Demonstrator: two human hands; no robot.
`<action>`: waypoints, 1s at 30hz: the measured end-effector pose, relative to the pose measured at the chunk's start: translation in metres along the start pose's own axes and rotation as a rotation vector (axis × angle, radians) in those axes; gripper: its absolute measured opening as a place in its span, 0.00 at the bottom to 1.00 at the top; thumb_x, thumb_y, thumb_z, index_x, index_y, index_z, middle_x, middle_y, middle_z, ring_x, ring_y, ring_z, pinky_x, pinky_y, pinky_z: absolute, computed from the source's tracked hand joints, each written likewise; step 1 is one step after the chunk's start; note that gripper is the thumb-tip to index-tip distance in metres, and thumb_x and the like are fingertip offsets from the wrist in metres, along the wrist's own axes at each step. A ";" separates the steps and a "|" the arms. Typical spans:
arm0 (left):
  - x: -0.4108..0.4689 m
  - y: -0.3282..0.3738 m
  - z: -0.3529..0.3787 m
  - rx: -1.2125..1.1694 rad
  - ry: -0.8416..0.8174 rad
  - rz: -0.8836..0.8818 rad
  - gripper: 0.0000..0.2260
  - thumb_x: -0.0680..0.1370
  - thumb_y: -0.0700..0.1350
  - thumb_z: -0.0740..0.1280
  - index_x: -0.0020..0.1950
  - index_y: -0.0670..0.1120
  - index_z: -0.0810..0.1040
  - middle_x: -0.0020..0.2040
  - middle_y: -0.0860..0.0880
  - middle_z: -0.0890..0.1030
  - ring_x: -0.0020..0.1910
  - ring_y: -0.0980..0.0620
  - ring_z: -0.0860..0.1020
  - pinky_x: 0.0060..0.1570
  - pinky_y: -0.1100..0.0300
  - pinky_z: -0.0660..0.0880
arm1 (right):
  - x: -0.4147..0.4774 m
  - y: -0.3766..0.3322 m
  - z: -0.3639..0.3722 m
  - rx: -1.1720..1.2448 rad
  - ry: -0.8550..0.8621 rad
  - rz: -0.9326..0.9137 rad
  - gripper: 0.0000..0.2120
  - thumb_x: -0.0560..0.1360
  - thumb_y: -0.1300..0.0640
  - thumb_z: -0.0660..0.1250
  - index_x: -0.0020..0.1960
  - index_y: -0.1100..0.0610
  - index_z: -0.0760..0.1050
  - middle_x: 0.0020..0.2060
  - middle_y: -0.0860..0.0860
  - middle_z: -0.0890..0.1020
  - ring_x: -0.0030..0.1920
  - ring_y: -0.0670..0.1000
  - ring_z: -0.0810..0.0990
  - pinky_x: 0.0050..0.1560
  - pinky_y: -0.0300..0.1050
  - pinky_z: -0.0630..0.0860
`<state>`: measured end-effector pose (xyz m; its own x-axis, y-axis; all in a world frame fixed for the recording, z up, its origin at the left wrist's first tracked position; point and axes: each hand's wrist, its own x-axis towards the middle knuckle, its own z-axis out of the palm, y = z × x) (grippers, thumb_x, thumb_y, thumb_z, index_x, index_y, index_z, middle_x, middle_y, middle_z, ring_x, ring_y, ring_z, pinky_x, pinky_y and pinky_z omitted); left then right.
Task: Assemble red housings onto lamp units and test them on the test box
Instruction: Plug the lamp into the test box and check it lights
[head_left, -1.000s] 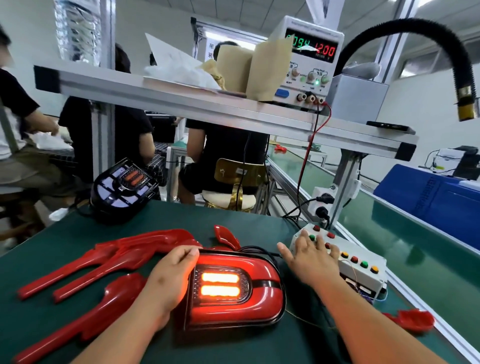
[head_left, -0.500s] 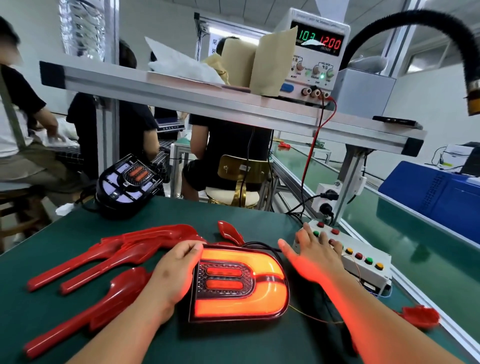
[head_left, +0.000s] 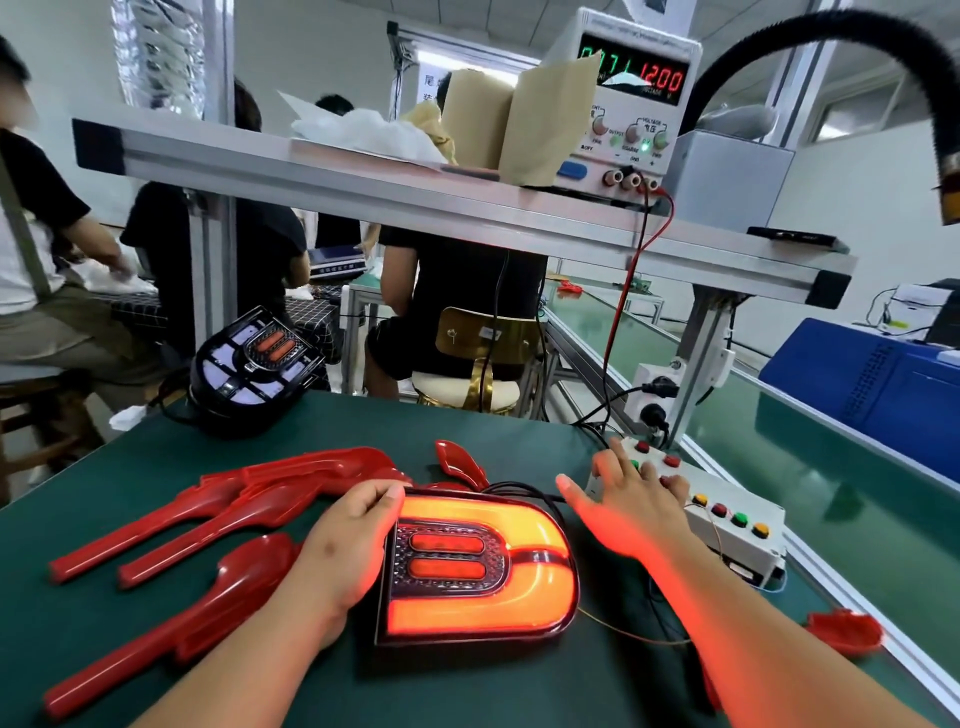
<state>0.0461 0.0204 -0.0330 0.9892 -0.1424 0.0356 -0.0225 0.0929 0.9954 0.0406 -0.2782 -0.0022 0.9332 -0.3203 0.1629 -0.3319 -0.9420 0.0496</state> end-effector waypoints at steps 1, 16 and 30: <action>0.000 0.000 0.000 0.002 0.001 0.000 0.08 0.83 0.49 0.61 0.53 0.51 0.80 0.44 0.44 0.86 0.43 0.45 0.85 0.45 0.49 0.79 | 0.001 -0.001 0.000 -0.004 -0.002 0.005 0.37 0.70 0.24 0.37 0.65 0.47 0.62 0.79 0.48 0.50 0.74 0.61 0.61 0.67 0.62 0.56; -0.003 0.004 0.000 0.051 0.002 0.040 0.09 0.82 0.50 0.61 0.55 0.51 0.81 0.49 0.45 0.85 0.49 0.45 0.83 0.54 0.44 0.78 | -0.001 -0.010 -0.002 0.031 0.013 0.076 0.38 0.70 0.23 0.40 0.62 0.49 0.66 0.70 0.49 0.70 0.69 0.59 0.64 0.61 0.61 0.57; -0.008 0.007 0.002 0.038 0.012 0.004 0.09 0.82 0.50 0.61 0.55 0.50 0.80 0.49 0.45 0.85 0.49 0.46 0.83 0.52 0.49 0.79 | -0.007 0.001 -0.015 0.170 -0.039 0.052 0.35 0.70 0.23 0.45 0.62 0.48 0.64 0.68 0.52 0.69 0.72 0.55 0.63 0.69 0.61 0.55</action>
<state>0.0376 0.0201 -0.0260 0.9907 -0.1306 0.0387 -0.0315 0.0561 0.9979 0.0313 -0.2753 0.0117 0.9211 -0.3697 0.1220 -0.3551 -0.9263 -0.1261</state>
